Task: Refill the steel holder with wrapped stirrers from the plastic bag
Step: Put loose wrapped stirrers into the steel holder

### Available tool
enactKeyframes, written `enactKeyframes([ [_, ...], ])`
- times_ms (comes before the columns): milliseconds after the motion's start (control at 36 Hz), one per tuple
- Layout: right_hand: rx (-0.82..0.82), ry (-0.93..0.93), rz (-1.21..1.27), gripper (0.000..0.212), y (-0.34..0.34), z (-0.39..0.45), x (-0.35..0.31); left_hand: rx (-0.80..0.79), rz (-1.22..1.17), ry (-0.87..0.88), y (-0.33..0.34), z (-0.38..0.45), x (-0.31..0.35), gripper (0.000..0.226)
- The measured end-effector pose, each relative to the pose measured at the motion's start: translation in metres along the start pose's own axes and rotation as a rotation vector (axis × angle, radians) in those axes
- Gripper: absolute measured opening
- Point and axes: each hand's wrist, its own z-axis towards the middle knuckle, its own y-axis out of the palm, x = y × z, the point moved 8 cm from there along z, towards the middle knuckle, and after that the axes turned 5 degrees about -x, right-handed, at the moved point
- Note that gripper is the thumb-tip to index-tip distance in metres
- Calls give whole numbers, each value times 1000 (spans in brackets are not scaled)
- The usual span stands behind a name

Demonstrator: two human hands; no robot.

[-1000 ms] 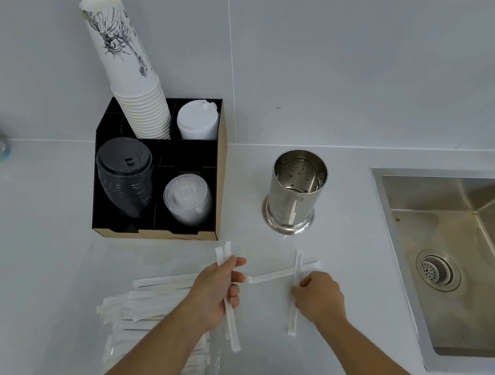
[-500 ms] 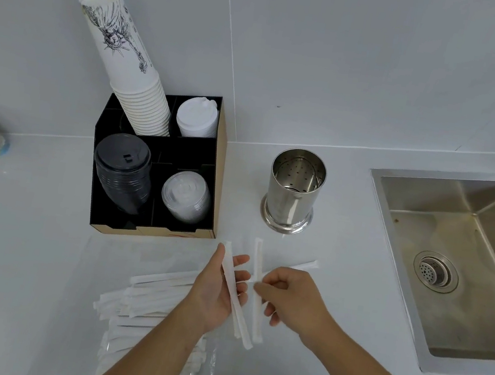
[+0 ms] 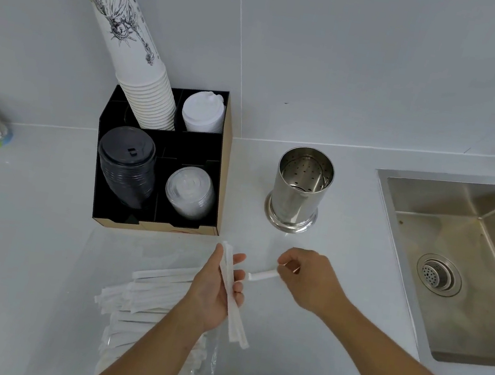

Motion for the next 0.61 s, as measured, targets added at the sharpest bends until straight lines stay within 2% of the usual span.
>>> enactKeyframes([
  [167,-152,-38,-470,27,8,25,23,47,41,23,-7,1,5,49],
  [306,-238,-99,-737,26,18,35,22,63,96,20,-7,0,9,34],
  [472,-333,-46,-791,19,26,34,21,81,86,38,-8,-3,12,29],
  [611,-413,10,-742,25,30,29,27,64,56,48,-9,-5,12,33],
])
